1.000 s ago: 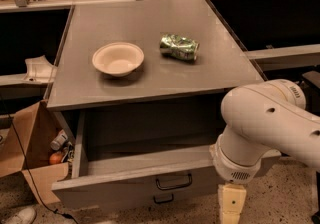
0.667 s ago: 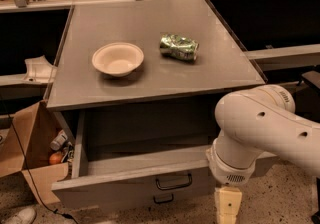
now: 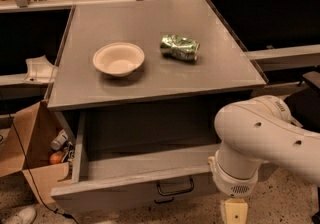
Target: Open top drawer
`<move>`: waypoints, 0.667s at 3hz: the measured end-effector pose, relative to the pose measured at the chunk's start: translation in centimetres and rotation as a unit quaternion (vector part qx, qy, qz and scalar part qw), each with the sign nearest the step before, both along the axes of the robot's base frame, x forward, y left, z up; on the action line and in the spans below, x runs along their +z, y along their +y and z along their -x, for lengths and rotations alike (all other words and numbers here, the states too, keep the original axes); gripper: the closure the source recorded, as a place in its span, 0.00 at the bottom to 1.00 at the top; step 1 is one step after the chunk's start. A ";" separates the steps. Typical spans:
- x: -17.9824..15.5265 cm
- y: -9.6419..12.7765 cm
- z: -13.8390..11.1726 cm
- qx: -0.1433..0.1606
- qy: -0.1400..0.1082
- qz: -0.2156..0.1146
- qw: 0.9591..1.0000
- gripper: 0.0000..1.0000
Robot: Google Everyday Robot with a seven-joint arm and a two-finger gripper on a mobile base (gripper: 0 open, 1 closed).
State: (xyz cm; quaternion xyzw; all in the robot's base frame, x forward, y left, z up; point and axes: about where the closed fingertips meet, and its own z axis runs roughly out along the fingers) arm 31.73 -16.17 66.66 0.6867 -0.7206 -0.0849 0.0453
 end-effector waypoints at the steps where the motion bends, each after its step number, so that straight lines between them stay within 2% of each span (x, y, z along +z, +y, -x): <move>1: 0.4 -0.3 0.3 -0.002 -0.001 -0.001 1.000 0.00; 2: 3.3 -3.8 3.5 -0.028 -0.012 -0.017 0.999 0.00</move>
Offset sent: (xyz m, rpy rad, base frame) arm -0.0841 -0.0941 0.0781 0.0876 -0.0533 -0.1357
